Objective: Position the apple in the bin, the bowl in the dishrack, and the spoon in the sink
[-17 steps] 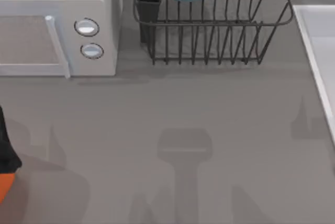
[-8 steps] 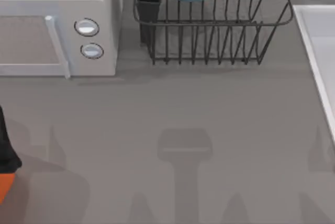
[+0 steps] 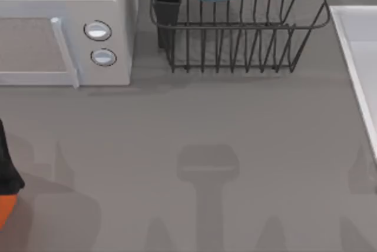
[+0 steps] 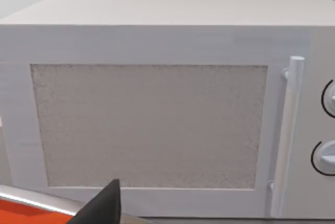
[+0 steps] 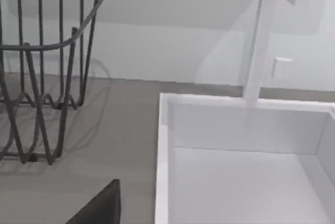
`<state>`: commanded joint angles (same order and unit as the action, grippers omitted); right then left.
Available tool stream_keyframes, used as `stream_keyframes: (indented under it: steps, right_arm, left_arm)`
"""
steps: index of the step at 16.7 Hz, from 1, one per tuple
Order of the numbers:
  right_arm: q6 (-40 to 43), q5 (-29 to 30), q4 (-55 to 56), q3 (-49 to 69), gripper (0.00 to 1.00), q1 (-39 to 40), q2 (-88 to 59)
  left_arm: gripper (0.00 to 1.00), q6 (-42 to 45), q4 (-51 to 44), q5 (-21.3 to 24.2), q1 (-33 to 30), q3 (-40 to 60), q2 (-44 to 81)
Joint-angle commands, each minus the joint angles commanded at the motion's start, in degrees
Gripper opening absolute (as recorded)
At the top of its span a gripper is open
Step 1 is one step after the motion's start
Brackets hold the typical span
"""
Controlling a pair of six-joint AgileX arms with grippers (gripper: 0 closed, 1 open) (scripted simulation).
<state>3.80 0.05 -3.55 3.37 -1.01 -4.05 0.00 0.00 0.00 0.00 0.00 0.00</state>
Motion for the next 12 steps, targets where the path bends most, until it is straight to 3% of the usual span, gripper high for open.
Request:
stream_keyframes:
  steps: [4, 12]
  right_arm:
    - [13.4, 0.1, -11.4, 9.5, 1.00, -3.7, -13.6]
    - [51.3, 0.9, -41.8, 32.5, 1.00, -12.9, -54.8]
  left_arm:
    - [1.00, 0.0, 0.0, 0.0, 0.0, 0.0, 0.0]
    - [1.00, 0.0, 0.0, 0.0, 0.0, 0.0, 0.0]
